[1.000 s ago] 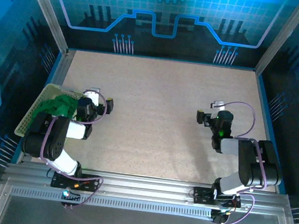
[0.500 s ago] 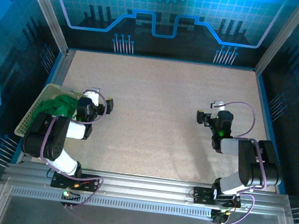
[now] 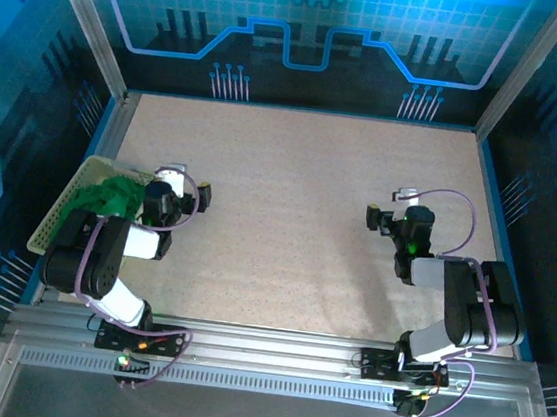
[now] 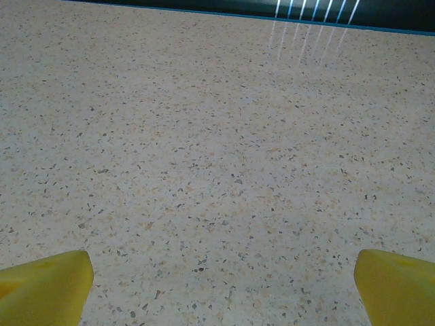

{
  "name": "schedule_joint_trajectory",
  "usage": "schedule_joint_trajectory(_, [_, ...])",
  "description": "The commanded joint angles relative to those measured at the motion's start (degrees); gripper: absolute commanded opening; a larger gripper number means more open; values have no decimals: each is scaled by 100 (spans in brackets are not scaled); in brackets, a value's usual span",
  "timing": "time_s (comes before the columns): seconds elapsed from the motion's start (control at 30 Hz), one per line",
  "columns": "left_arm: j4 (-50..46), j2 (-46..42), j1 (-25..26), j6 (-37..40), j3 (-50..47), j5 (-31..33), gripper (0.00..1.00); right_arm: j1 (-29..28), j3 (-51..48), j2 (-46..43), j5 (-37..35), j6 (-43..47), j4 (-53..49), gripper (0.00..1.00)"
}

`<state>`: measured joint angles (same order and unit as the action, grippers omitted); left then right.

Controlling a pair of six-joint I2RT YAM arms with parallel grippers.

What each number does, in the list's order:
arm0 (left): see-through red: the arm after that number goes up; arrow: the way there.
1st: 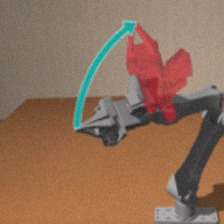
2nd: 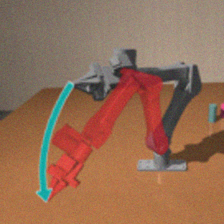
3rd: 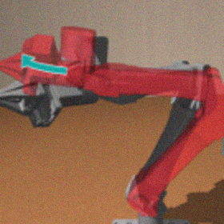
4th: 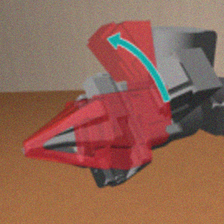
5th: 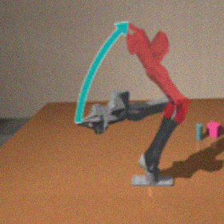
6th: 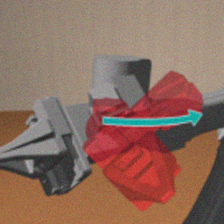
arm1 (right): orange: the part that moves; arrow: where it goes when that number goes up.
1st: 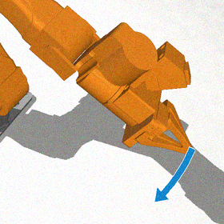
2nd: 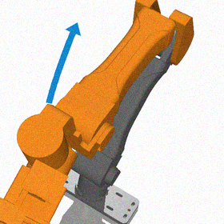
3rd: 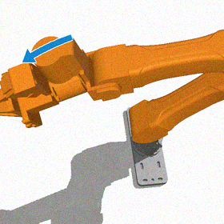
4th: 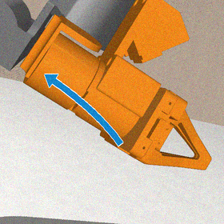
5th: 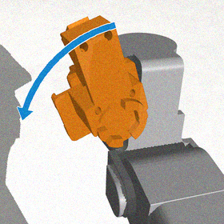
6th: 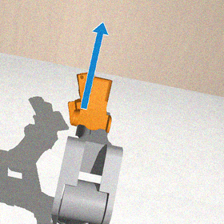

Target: Fold the inside-out t-shirt

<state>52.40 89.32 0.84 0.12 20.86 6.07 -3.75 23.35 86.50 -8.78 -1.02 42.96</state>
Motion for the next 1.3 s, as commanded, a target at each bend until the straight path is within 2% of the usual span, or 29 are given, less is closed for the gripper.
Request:
schedule_joint_trajectory(0.0, [44,-29,-58,10,106,-145,99,-15,55,-32,49,4,204,100])
schedule_joint_trajectory(0.13, [78,-295,145,266,-12,-58,99,-43,7,-189,87,60,152,100])
schedule_joint_trajectory(0.23, [-463,-1061,826,838,-36,813,99,-119,-189,-636,-44,118,144,100])
schedule_joint_trajectory(0.33, [-771,-1831,1534,1237,-1,1475,99,-256,-153,-1379,-259,172,-485,100])
schedule_joint_trajectory(0.43, [-1833,-2710,1885,778,397,1774,99,-284,119,-2459,-348,-90,-1582,100])
schedule_joint_trajectory(0.57, [-3997,-3655,1942,-592,1394,2079,99,-284,909,-3550,11,-526,-3362,100])
schedule_joint_trajectory(0.63, [-5034,-3843,1928,-1045,1856,2338,99,-277,1365,-3896,-69,-988,-4157,100])
schedule_joint_trajectory(0.73, [-7013,-3943,1865,-2185,2620,3073,99,-218,2123,-4224,-789,-2167,-5882,100])
schedule_joint_trajectory(0.77, [-7833,-3967,1827,-2785,2887,3335,99,-140,2276,-4300,-768,-2263,-6212,100])
schedule_joint_trajectory(0.8, [-8529,-4008,1778,-3183,3103,3527,99,-17,2287,-4406,-378,-2239,-6281,100])
schedule_joint_trajectory(0.83, [-8850,-4064,1716,-3141,3195,3424,99,98,2243,-4486,-84,-2303,-6304,100])
schedule_joint_trajectory(0.9, [-8974,-4317,1661,-3168,3077,3230,99,328,2123,-4604,536,-2530,-6366,100])
schedule_joint_trajectory(0.97, [-8726,-4592,1609,-3215,2777,3155,99,407,2085,-4599,773,-2678,-6558,100])
schedule_joint_trajectory(1.03, [-9143,-4681,1438,-3702,2739,3466,99,410,2095,-4572,871,-2625,-6787,100])
schedule_joint_trajectory(1.1, [-9967,-4549,927,-4311,2940,3733,99,410,2055,-4592,930,-2592,-6936,100])
schedule_joint_trajectory(1.27, [-10235,-3970,-278,-4305,3058,3269,99,404,1711,-4797,1102,-2746,-6927,100])
